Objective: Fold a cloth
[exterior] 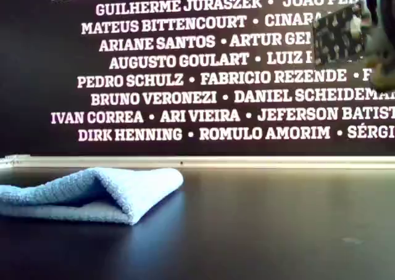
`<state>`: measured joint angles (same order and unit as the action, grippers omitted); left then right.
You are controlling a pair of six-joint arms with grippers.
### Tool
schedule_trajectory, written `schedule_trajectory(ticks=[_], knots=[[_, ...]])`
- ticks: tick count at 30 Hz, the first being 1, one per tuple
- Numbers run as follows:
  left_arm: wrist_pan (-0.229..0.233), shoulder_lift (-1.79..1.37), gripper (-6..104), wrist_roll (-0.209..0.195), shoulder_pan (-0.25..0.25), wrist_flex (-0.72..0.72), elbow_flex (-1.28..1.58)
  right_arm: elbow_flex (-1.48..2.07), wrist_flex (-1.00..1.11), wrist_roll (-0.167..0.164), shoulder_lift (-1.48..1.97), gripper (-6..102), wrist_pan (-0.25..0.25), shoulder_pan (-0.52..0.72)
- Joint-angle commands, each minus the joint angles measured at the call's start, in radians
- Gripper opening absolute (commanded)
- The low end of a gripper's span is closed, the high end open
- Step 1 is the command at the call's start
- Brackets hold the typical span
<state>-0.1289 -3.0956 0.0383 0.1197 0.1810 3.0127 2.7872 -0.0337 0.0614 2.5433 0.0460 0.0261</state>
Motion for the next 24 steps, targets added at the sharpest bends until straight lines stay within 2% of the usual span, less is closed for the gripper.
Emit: schedule_trajectory(ticks=[1, 3, 11, 16, 20, 22, 24], knots=[[-0.005, -0.011, 52, -0.003, -0.017, -0.002, -0.014, 0.015, 0.063, -0.011, 0.087, 2, -0.003, 0.032], [-0.005, -0.011, 52, -0.003, -0.015, -0.002, -0.014, 0.034, 0.063, -0.011, 0.179, 2, 0.012, 0.048], [-0.005, -0.012, 52, -0.003, -0.02, -0.002, -0.014, 0.178, 0.063, -0.011, 0.535, 2, 0.014, 0.032], [-0.018, -0.012, 52, -0.003, -0.012, -0.002, -0.014, 0.253, 0.061, -0.009, 0.561, 2, 0.014, 0.031], [-0.005, -0.012, 52, -0.003, -0.025, -0.002, -0.014, 0.253, 0.058, -0.009, 0.56, 2, 0.014, 0.035], [-0.003, -0.014, 52, -0.003, -0.055, 0.002, -0.014, 0.253, 0.038, -0.009, 0.557, 2, 0.003, 0.048], [-0.005, -0.015, 48, -0.003, -0.11, 0.023, -0.014, 0.253, -0.028, -0.009, 0.566, 2, -0.002, 0.051]])
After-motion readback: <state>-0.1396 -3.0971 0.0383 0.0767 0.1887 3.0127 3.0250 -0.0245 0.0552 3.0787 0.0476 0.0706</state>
